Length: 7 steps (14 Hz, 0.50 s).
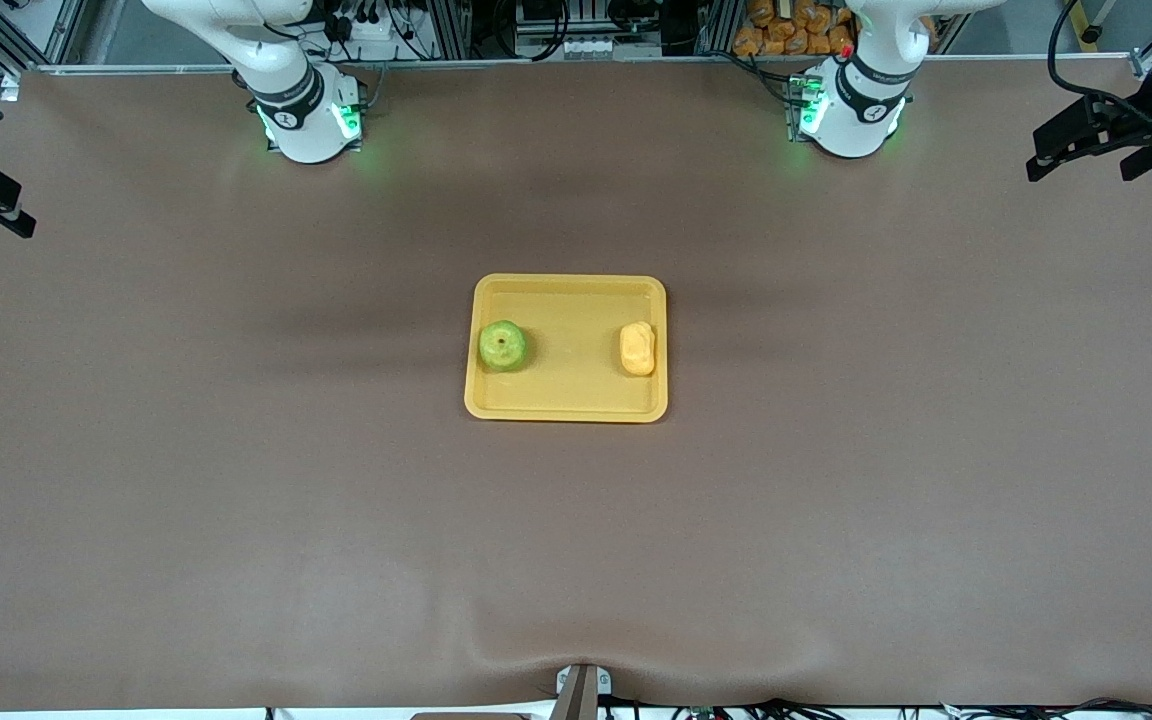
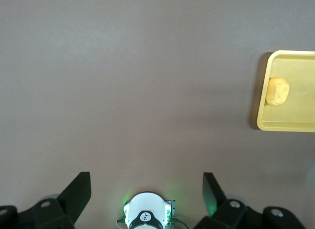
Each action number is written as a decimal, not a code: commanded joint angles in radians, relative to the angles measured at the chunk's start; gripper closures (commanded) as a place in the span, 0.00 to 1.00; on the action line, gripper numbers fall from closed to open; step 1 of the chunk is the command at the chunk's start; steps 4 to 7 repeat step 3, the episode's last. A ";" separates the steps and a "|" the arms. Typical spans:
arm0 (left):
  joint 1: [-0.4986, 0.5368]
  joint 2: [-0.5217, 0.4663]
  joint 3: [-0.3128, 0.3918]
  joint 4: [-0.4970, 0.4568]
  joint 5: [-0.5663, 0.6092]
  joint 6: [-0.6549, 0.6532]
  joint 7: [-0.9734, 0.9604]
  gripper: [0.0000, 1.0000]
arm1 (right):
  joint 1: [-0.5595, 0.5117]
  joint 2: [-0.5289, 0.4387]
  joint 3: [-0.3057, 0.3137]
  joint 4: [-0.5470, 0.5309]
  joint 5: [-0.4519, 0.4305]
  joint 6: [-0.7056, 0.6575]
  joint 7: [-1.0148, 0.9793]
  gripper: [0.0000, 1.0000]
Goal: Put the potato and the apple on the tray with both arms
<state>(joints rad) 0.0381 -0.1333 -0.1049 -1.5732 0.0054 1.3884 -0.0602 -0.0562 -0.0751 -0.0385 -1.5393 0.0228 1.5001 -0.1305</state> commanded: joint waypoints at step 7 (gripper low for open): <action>0.005 -0.003 -0.006 0.009 -0.007 -0.005 -0.012 0.00 | 0.012 0.011 0.005 0.025 -0.012 -0.015 -0.006 0.00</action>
